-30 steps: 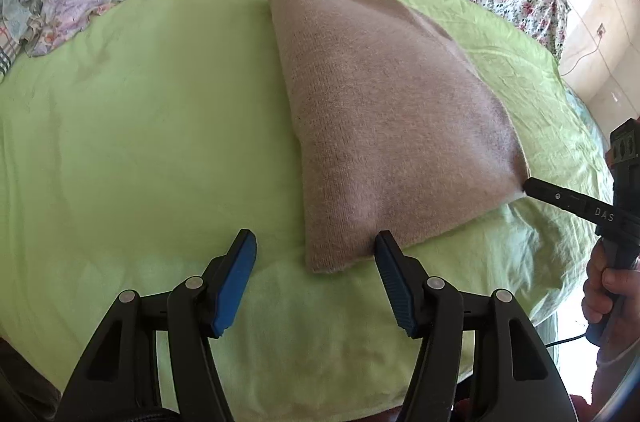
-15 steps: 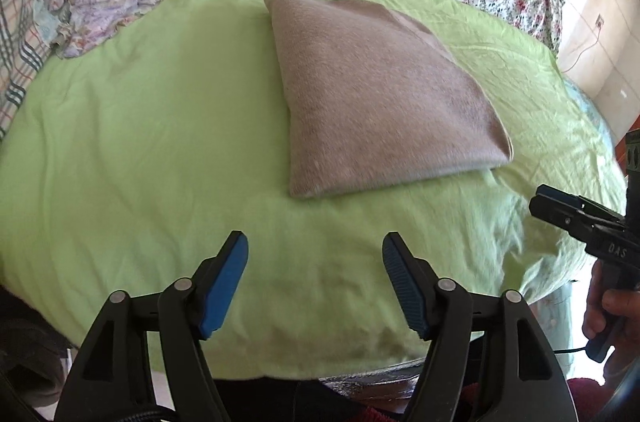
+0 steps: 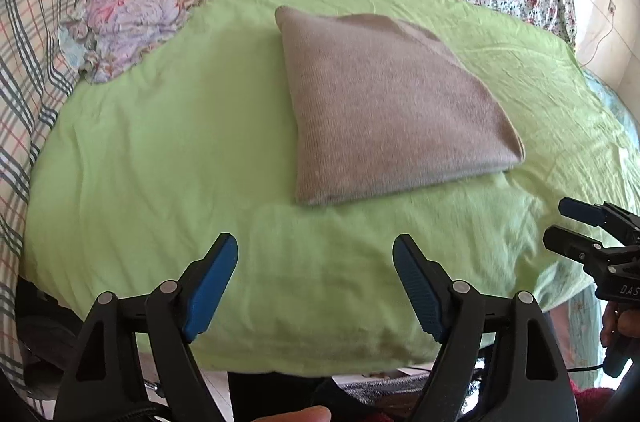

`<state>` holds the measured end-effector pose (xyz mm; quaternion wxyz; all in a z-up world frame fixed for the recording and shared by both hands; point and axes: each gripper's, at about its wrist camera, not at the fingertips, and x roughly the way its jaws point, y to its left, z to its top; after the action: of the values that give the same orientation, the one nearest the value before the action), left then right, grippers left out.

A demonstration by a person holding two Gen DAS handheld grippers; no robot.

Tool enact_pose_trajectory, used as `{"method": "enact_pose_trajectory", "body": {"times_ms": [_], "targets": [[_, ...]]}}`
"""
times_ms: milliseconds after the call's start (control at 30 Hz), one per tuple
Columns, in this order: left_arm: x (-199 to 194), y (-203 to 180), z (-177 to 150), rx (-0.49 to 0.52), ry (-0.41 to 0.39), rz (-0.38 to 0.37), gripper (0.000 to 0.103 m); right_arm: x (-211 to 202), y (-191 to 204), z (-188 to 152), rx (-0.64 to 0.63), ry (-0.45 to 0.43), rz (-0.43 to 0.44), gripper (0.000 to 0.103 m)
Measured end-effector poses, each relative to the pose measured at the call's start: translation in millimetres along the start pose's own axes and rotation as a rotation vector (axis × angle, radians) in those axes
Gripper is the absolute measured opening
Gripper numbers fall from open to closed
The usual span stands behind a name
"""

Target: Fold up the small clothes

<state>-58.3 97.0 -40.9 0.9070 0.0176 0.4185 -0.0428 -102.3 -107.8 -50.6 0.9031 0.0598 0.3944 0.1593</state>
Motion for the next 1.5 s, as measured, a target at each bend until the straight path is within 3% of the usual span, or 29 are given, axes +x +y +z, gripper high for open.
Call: {"method": "enact_pose_trajectory", "body": {"times_ms": [233, 1033, 1500], "targets": [[8.3, 4.0, 22.1, -0.038, 0.015, -0.015, 0.082, 9.6, -1.7, 22.4, 0.009, 0.001, 0.026, 0.080], [19.3, -14.4, 66.3, 0.032, 0.030, 0.132, 0.086, 31.0, 5.8, 76.8, -0.019, 0.044, 0.048, 0.085], [27.5, -9.9, 84.9, 0.010, 0.022, 0.109, 0.092, 40.6, 4.0, 105.6, 0.005, 0.026, 0.068, 0.086]]}}
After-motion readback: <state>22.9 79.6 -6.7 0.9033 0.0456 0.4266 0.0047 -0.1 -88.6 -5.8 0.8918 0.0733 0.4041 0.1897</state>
